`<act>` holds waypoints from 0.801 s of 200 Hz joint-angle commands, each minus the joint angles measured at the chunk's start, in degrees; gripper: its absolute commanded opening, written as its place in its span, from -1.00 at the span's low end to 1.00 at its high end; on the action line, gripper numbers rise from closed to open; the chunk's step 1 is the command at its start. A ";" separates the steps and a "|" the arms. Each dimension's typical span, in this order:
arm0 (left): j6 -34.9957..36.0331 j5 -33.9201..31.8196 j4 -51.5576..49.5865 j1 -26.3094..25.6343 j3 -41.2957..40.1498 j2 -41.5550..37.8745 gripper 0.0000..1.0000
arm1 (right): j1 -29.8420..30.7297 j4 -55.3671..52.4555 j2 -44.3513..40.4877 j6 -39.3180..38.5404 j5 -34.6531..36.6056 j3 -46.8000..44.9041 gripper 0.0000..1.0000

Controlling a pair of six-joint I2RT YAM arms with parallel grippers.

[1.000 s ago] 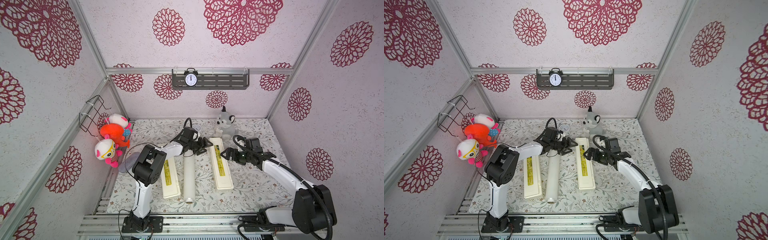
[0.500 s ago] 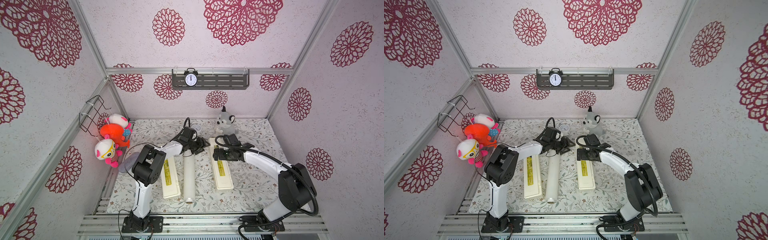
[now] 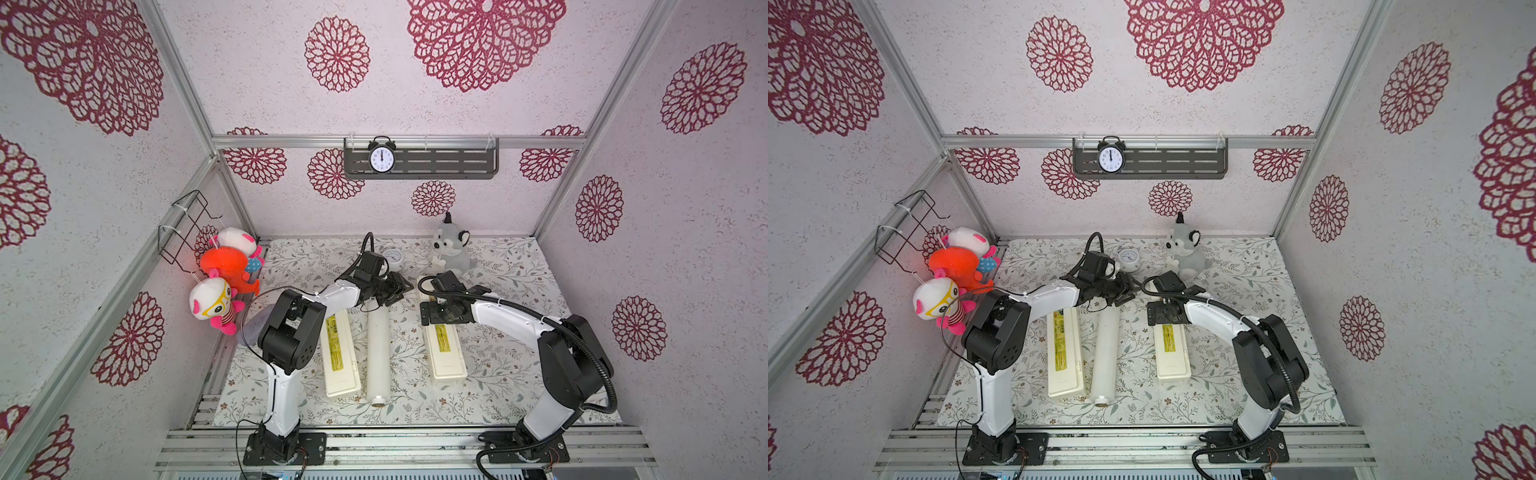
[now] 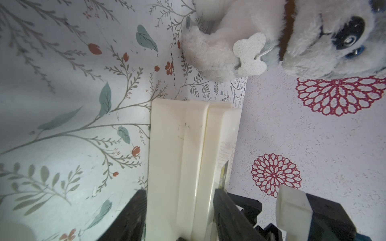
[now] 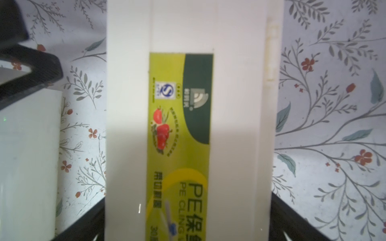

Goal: Put plastic wrap rolls into dispensers
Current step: Open the lid of the plastic wrap cutting box.

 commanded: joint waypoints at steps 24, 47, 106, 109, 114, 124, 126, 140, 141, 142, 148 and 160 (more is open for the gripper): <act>-0.82 2.29 2.91 -0.71 0.05 0.75 0.12 | -2.21 4.05 -5.67 2.02 -12.05 -1.58 0.97; -1.36 2.28 3.55 -0.94 0.00 1.29 0.11 | -3.13 5.45 -6.77 2.89 -13.61 -3.07 0.95; -1.06 2.42 2.78 -1.63 0.77 2.53 0.09 | -4.45 8.44 -8.46 3.77 -18.38 -5.02 0.93; -1.04 2.48 2.66 -1.69 0.86 2.68 0.09 | -4.61 8.72 -8.59 3.85 -18.91 -5.17 0.93; -1.08 2.60 2.68 -1.82 1.03 3.05 0.08 | -4.89 9.15 -8.85 3.99 -19.86 -5.30 0.93; -1.68 3.10 3.40 -1.92 1.00 3.62 0.06 | -5.30 10.30 -9.38 4.35 -21.72 -5.73 0.94; -1.83 3.15 3.62 -1.92 0.92 3.72 0.06 | -5.41 10.45 -9.51 4.44 -21.92 -5.81 0.94; -2.36 3.34 4.42 -2.00 0.86 4.31 0.05 | -5.63 10.89 -9.85 4.45 -22.91 -5.93 0.94; -2.38 3.34 4.44 -2.00 0.86 4.34 0.05 | -5.64 10.89 -9.85 4.48 -22.97 -5.89 0.94; -2.40 3.34 4.44 -2.00 0.95 4.40 0.06 | -5.61 10.88 -9.85 4.44 -23.05 -5.86 0.94; -2.44 3.42 4.45 -2.08 1.16 4.62 0.06 | -5.62 11.03 -9.83 4.49 -23.43 -5.99 0.94; -2.55 3.80 4.70 -2.39 2.06 5.13 0.07 | -5.64 11.30 -9.85 4.66 -23.85 -6.10 0.95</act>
